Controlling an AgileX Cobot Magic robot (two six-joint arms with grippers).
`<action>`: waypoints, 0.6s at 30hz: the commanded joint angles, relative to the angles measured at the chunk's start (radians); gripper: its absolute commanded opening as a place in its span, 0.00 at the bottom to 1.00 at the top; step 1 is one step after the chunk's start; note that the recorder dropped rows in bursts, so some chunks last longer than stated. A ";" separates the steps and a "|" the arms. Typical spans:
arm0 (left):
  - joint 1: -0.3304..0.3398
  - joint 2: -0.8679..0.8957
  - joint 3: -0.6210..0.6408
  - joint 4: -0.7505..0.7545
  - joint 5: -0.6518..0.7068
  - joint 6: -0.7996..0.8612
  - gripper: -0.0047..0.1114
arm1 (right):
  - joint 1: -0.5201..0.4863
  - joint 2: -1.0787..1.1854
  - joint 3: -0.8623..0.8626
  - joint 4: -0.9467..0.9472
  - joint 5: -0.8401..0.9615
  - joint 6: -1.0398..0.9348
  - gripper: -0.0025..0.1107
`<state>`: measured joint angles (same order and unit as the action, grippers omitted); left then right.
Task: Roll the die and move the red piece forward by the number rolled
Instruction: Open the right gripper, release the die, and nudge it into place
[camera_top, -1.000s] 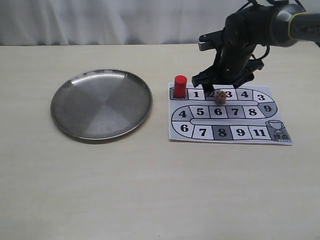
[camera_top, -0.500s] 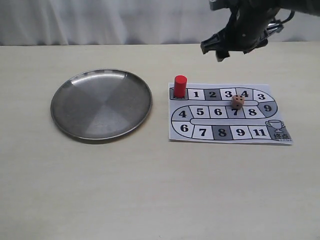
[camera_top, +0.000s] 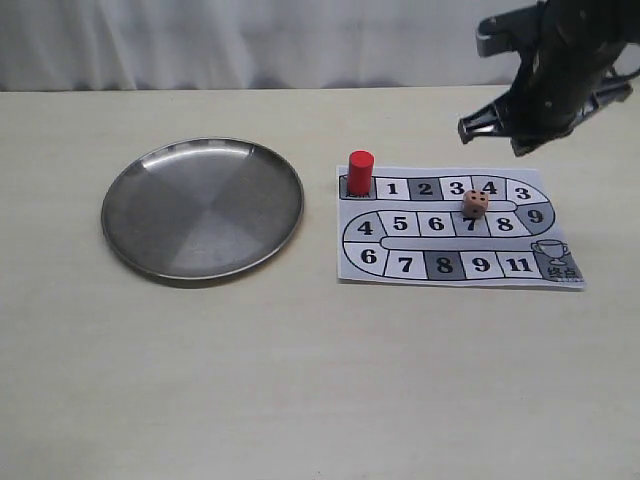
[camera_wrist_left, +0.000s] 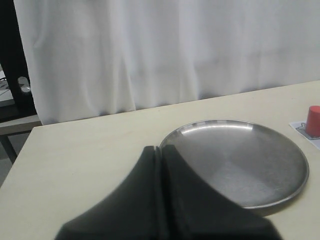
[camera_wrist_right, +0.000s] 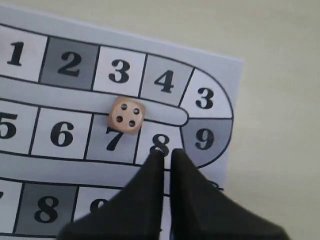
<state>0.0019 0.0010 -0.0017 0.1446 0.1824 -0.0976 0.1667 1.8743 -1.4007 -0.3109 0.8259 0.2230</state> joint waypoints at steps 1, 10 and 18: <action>-0.002 -0.001 0.002 0.000 -0.009 -0.001 0.04 | -0.050 -0.010 0.176 0.082 -0.231 0.000 0.06; -0.002 -0.001 0.002 0.000 -0.009 -0.001 0.04 | -0.060 -0.003 0.425 0.115 -0.596 -0.002 0.06; -0.002 -0.001 0.002 0.000 -0.009 -0.001 0.04 | -0.060 0.001 0.462 0.115 -0.684 -0.002 0.06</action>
<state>0.0019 0.0010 -0.0017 0.1446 0.1824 -0.0976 0.1136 1.8743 -0.9444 -0.1910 0.1844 0.2230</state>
